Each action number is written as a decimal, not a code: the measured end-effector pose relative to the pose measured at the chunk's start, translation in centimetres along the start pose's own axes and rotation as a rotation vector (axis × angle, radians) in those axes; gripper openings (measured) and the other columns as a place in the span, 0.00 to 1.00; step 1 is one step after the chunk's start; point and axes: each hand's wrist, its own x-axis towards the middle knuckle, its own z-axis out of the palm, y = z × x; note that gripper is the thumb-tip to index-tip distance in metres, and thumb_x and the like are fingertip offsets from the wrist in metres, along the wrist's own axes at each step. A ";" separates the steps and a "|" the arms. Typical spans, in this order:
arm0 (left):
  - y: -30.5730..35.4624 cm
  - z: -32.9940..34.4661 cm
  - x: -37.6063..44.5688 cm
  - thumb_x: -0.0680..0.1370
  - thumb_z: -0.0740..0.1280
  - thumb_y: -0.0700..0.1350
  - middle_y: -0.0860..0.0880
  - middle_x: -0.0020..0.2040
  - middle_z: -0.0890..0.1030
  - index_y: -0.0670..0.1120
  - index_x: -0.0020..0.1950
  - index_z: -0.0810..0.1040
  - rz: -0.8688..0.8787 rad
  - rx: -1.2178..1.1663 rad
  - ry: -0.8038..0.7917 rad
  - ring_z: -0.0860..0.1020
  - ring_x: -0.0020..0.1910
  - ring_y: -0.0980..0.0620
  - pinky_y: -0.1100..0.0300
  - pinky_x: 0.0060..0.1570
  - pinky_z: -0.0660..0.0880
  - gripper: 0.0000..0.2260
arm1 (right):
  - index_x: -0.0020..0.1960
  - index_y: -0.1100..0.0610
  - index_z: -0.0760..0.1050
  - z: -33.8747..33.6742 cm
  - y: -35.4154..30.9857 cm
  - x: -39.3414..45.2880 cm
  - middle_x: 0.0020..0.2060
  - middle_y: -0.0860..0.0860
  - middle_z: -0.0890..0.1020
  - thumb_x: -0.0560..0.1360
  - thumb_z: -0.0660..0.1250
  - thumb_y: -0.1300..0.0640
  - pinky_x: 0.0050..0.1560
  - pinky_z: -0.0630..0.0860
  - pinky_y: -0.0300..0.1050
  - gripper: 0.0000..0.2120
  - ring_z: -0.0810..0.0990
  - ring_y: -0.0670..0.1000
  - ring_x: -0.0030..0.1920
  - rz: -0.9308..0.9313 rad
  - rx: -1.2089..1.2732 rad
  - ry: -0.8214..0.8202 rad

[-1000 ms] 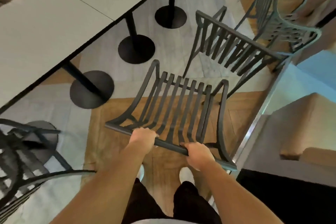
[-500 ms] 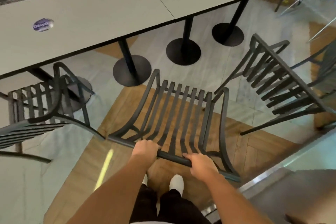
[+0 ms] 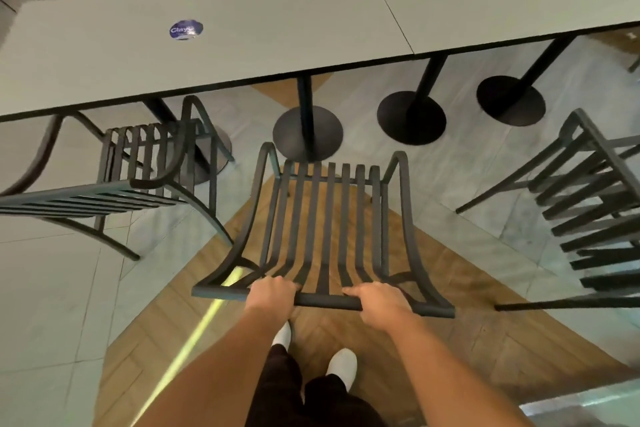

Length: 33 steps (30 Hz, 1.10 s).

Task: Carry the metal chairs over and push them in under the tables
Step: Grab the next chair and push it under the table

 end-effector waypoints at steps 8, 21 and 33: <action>-1.8 -1.5 1.9 0.83 0.61 0.40 0.48 0.60 0.82 0.56 0.74 0.72 -0.077 -0.120 -0.027 0.80 0.62 0.44 0.49 0.60 0.78 0.20 | 0.77 0.36 0.67 -3.1 -0.9 3.5 0.69 0.48 0.77 0.80 0.62 0.64 0.67 0.73 0.53 0.32 0.77 0.55 0.67 -0.061 -0.077 0.033; -4.7 -6.3 9.7 0.83 0.63 0.42 0.49 0.57 0.83 0.54 0.70 0.75 -0.083 -0.162 0.044 0.81 0.58 0.45 0.51 0.55 0.77 0.16 | 0.78 0.37 0.65 -10.8 -0.2 10.8 0.74 0.44 0.73 0.80 0.61 0.67 0.70 0.71 0.53 0.35 0.74 0.53 0.71 -0.079 -0.109 -0.006; -7.3 -12.7 18.6 0.83 0.65 0.43 0.47 0.57 0.82 0.52 0.69 0.75 -0.072 -0.261 -0.002 0.81 0.58 0.45 0.51 0.54 0.77 0.15 | 0.77 0.34 0.67 -19.3 1.4 19.0 0.74 0.41 0.73 0.78 0.62 0.66 0.70 0.72 0.52 0.35 0.74 0.51 0.71 -0.056 -0.115 0.001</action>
